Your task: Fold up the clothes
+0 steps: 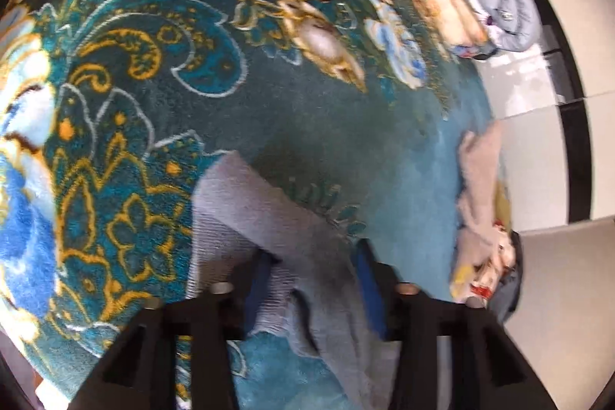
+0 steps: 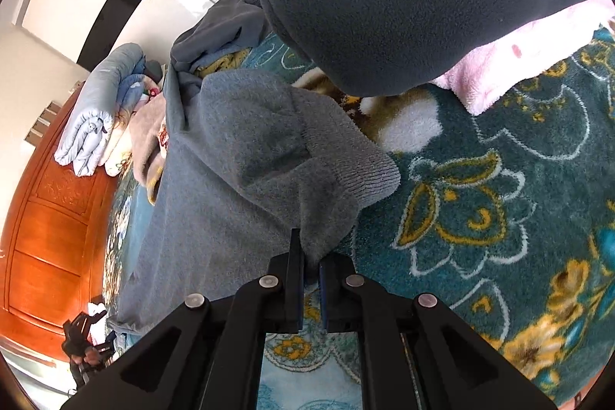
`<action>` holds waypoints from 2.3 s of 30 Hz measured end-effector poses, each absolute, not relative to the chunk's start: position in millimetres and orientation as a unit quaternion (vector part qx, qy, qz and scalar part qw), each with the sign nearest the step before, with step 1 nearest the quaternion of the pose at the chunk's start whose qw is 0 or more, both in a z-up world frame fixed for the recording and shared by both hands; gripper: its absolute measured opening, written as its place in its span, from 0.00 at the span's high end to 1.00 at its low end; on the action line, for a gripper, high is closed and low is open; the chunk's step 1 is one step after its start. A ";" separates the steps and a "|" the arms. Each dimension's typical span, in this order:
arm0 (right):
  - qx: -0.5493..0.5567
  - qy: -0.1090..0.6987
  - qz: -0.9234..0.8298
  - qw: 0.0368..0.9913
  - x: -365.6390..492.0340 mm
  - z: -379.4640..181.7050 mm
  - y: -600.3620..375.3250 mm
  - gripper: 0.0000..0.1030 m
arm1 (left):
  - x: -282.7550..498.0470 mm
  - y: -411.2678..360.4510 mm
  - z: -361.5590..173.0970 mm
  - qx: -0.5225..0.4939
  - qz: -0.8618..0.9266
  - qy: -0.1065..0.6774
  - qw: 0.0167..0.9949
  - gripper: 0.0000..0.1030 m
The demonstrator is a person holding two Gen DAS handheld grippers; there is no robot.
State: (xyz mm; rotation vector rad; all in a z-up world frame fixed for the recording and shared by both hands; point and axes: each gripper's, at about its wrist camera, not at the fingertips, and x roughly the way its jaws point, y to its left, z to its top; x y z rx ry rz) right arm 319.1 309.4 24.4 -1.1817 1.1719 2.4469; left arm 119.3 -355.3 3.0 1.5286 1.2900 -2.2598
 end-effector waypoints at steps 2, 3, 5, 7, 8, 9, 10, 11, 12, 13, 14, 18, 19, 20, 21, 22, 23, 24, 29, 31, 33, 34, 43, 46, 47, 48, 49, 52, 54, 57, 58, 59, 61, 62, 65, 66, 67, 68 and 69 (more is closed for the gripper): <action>-0.398 0.391 0.825 0.086 319.3 21.9 309.3 0.94 | 115.9 -353.8 3.4 0.513 -0.746 0.419 0.070 0.90; -0.397 0.391 0.826 0.084 319.6 20.8 309.1 0.94 | 114.2 -352.3 11.6 0.507 -0.755 0.412 0.060 0.91; -0.394 0.397 0.825 0.080 320.6 20.6 310.8 0.94 | 113.1 -349.9 37.0 0.476 -0.783 0.399 0.026 0.93; -0.390 0.398 0.827 0.076 321.3 23.1 311.7 0.94 | 120.7 -346.7 73.8 0.423 -0.817 0.391 -0.020 0.93; -0.386 0.393 0.831 0.073 321.9 27.6 311.0 0.94 | 126.9 -345.2 90.5 0.399 -0.832 0.384 -0.040 0.93; -0.382 0.386 0.837 0.069 323.1 32.9 309.3 0.94 | 133.8 -344.4 102.1 0.381 -0.842 0.377 -0.052 0.93; -0.378 0.379 0.842 0.065 324.2 38.3 307.5 0.94 | 141.1 -345.3 107.1 0.372 -0.849 0.371 -0.055 0.92; -0.374 0.372 0.848 0.060 325.8 42.6 305.1 0.94 | 148.2 -349.7 101.2 0.372 -0.852 0.364 -0.046 0.92; -0.371 0.363 0.853 0.059 327.9 46.0 303.3 0.94 | 155.3 -355.8 89.9 0.379 -0.854 0.356 -0.031 0.92; -0.371 0.353 0.857 0.060 330.3 47.6 301.9 0.94 | 162.4 -361.9 78.7 0.385 -0.855 0.348 -0.015 0.92; -0.372 0.348 0.858 0.064 332.7 46.8 301.4 0.94 | 167.2 -369.2 60.3 0.400 -0.849 0.345 0.004 0.92; -0.393 0.358 0.843 0.082 341.1 30.9 308.5 0.96 | 183.0 -395.4 -8.0 0.450 -0.808 0.378 0.046 0.92; -0.396 0.355 0.842 0.091 342.9 29.5 309.9 0.98 | 188.0 -398.9 -12.5 0.447 -0.806 0.386 0.042 0.92; -0.396 0.354 0.842 0.095 344.6 30.3 311.6 0.98 | 191.4 -399.9 -12.2 0.443 -0.808 0.387 0.038 0.92; -0.395 0.353 0.842 0.099 346.3 31.2 313.3 0.99 | 192.8 -399.2 -8.0 0.439 -0.813 0.381 0.034 0.92; -0.392 0.359 0.841 0.100 348.8 32.4 315.9 0.99 | 193.0 -398.7 -3.3 0.434 -0.818 0.376 0.031 0.92; -0.388 0.364 0.840 0.101 350.8 33.9 317.3 0.99 | 192.0 -398.9 0.5 0.429 -0.822 0.373 0.028 0.92; -0.384 0.365 0.843 0.097 351.6 36.0 316.3 0.99 | 190.2 -398.8 2.8 0.427 -0.824 0.372 0.026 0.92; -0.369 0.394 0.839 0.061 344.1 32.8 311.1 0.98 | 184.7 -397.4 2.1 0.428 -0.822 0.375 0.022 0.92; -0.360 0.415 0.834 0.053 339.3 27.3 308.8 0.96 | 184.4 -397.4 -1.7 0.432 -0.819 0.377 0.022 0.92; -0.353 0.429 0.830 0.046 336.4 23.0 306.3 0.77 | 184.1 -397.3 -5.5 0.436 -0.816 0.380 0.021 0.92; -0.354 0.435 0.827 0.039 332.5 20.0 304.8 0.55 | 184.2 -397.6 -6.7 0.437 -0.815 0.381 0.021 0.92; -0.327 0.493 0.804 0.064 293.5 3.4 309.8 0.89 | 185.3 -399.3 5.4 0.422 -0.821 0.384 0.024 0.92; -0.323 0.473 0.817 0.062 299.8 23.2 305.8 0.91 | 198.1 -405.1 25.6 0.391 -0.836 0.385 0.015 0.93; -0.318 0.461 0.826 0.060 305.2 34.9 304.7 0.91 | 203.8 -406.8 33.3 0.381 -0.841 0.384 0.010 0.93; -0.313 0.449 0.835 0.059 310.7 46.6 303.7 0.91 | 210.7 -408.7 39.5 0.371 -0.846 0.383 0.003 0.93; -0.305 0.444 0.841 0.055 319.0 58.4 304.3 0.92 | 218.4 -410.7 44.9 0.360 -0.850 0.384 -0.005 0.93; -0.285 0.415 0.862 0.063 348.6 90.0 307.3 0.92 | 236.6 -410.1 46.3 0.350 -0.859 0.374 -0.021 0.93; -0.294 0.388 0.870 0.078 361.0 96.9 308.9 0.92 | 240.1 -404.4 36.0 0.367 -0.858 0.358 -0.018 0.93; -0.333 0.389 0.853 0.105 365.9 70.2 315.8 0.92 | 238.8 -396.6 11.2 0.399 -0.843 0.361 -0.012 0.93; -0.346 0.390 0.845 0.115 365.7 58.4 317.5 0.92 | 238.8 -394.2 4.8 0.408 -0.839 0.360 -0.009 0.93; -0.360 0.395 0.837 0.122 363.4 47.8 317.5 0.92 | 239.3 -392.5 1.5 0.413 -0.838 0.355 -0.005 0.93; -0.384 0.406 0.820 0.126 358.3 30.1 317.3 0.92 | 239.9 -393.7 1.3 0.415 -0.838 0.355 -0.006 0.92; -0.388 0.406 0.818 0.126 356.3 27.4 317.0 0.91 | 240.1 -394.8 1.6 0.415 -0.837 0.356 -0.008 0.89; -0.393 0.390 0.824 0.122 351.2 32.1 317.7 0.91 | 239.7 -394.2 5.9 0.416 -0.841 0.347 -0.006 0.86; -0.394 0.388 0.825 0.119 350.2 34.5 318.2 0.91 | 239.2 -392.8 8.3 0.417 -0.843 0.340 -0.003 0.84; -0.395 0.385 0.826 0.116 349.2 36.7 318.8 0.89 | 238.7 -391.4 10.6 0.418 -0.845 0.333 -0.001 0.78; -0.400 0.385 0.824 0.113 350.9 36.0 319.5 0.88 | 238.4 -390.1 12.6 0.422 -0.847 0.325 0.005 0.69; -0.406 0.384 0.822 0.111 352.6 35.3 320.1 0.86 | 239.0 -391.1 13.9 0.422 -0.848 0.321 0.010 0.64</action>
